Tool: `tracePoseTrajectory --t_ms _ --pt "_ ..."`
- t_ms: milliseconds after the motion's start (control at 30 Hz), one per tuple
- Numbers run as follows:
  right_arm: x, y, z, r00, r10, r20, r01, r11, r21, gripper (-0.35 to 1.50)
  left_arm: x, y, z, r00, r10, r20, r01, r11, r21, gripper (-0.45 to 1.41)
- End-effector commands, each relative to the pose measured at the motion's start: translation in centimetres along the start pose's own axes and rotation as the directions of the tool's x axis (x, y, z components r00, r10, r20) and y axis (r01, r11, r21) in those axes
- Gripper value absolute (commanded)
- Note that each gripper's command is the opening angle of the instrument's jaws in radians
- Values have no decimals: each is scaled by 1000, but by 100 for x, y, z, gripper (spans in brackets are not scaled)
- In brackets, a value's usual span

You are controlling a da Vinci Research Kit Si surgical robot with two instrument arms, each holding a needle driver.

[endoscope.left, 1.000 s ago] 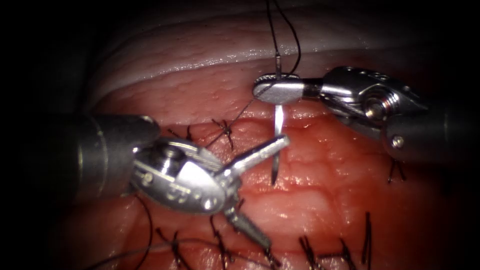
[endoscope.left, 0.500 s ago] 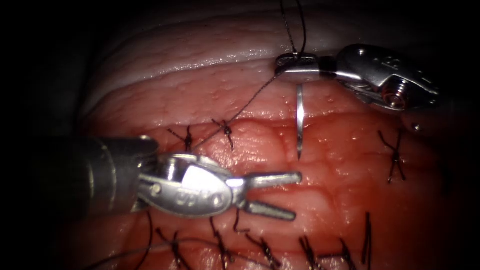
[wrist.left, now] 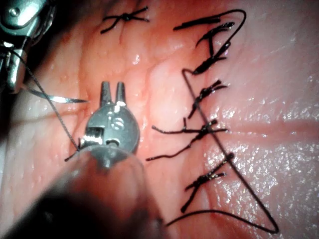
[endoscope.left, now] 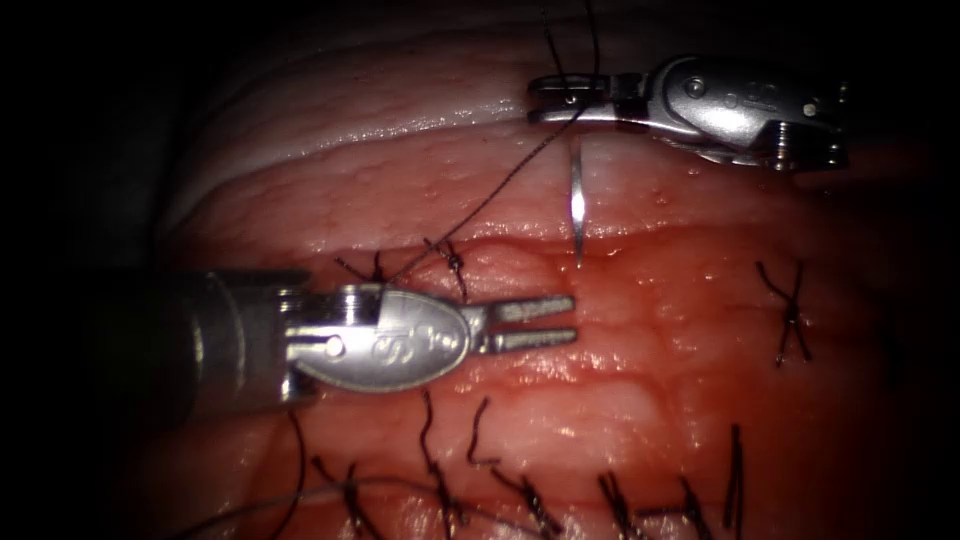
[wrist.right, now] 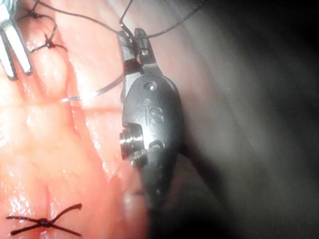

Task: Wound Closure
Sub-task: Press needle through tissue with right end-effector

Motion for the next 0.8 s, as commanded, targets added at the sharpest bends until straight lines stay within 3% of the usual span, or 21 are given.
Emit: tracePoseTrajectory --t_ms 33,67,400,800 --pt "-5 4 13 999 -21 -28 21 1000 1 -35 -7 -2 9 1000 3 28 -3 1000 6 -13" --pt "-4 4 15 996 -49 -76 49 999 -13 -35 -19 -6 14 997 -9 79 8 1000 18 -13" --pt "-7 4 23 970 -180 -167 183 983 7 -35 -67 14 33 963 -15 270 24 999 -30 -8" --pt "-13 -5 31 943 -278 -181 281 960 -13 -35 -65 35 22 954 -34 297 56 996 -67 -1"
